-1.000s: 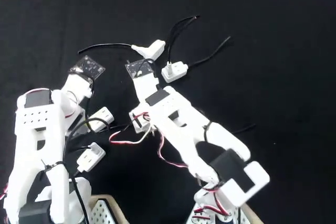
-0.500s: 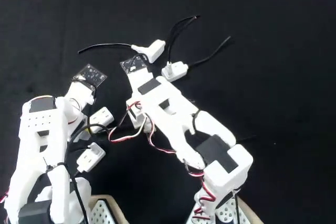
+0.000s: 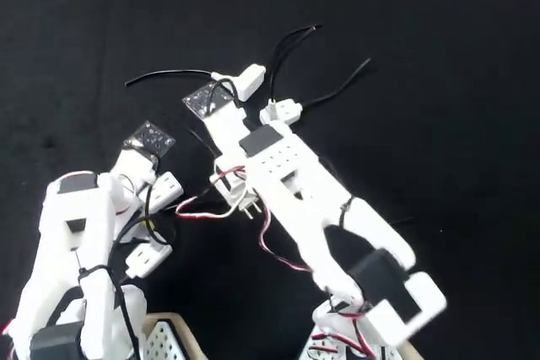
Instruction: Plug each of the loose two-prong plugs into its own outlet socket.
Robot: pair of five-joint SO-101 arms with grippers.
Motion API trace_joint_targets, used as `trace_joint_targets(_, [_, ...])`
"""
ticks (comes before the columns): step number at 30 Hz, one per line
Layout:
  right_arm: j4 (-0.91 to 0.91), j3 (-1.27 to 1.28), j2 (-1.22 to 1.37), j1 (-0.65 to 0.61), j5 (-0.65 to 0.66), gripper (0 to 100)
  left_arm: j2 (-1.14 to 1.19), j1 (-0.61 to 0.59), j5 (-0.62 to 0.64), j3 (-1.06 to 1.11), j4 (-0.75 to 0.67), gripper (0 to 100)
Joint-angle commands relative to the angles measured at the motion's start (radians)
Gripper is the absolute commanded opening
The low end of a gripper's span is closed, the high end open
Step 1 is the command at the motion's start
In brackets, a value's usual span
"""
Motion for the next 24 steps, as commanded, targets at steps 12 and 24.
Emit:
trace_joint_targets(12, [-0.017, 0.15, -0.051, -0.08, 0.173, 23.7, -0.028, -0.019, 0.081, 0.097, -0.107, 23])
trace_joint_targets(24, [-0.02, 0.189, -0.101, 0.052, 0.29, 7.5, -0.028, -0.059, 0.129, 0.105, -0.152, 23])
